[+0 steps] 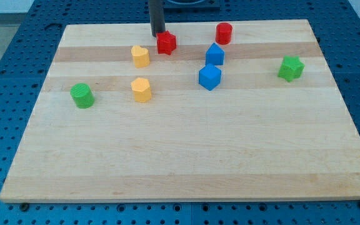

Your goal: Slide the green circle closer to yellow hexagon

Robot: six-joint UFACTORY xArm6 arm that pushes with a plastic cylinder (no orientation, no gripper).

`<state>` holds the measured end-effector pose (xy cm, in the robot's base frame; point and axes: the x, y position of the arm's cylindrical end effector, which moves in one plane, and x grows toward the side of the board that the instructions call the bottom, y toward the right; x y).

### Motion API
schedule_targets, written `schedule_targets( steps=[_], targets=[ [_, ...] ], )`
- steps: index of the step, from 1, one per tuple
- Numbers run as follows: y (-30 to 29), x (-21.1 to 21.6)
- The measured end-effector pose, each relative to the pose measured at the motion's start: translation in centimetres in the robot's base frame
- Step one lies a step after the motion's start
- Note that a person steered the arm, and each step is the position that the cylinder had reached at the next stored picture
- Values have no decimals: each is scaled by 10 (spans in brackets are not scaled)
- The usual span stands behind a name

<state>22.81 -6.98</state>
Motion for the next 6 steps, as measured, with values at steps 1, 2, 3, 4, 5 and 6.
schedule_targets(
  steps=[1,2,3,4,5,6],
  targets=[
    [0,-12],
    [-8,-24],
    [-58,-14],
    [-106,14],
    [-117,19],
    [-123,19]
  ],
)
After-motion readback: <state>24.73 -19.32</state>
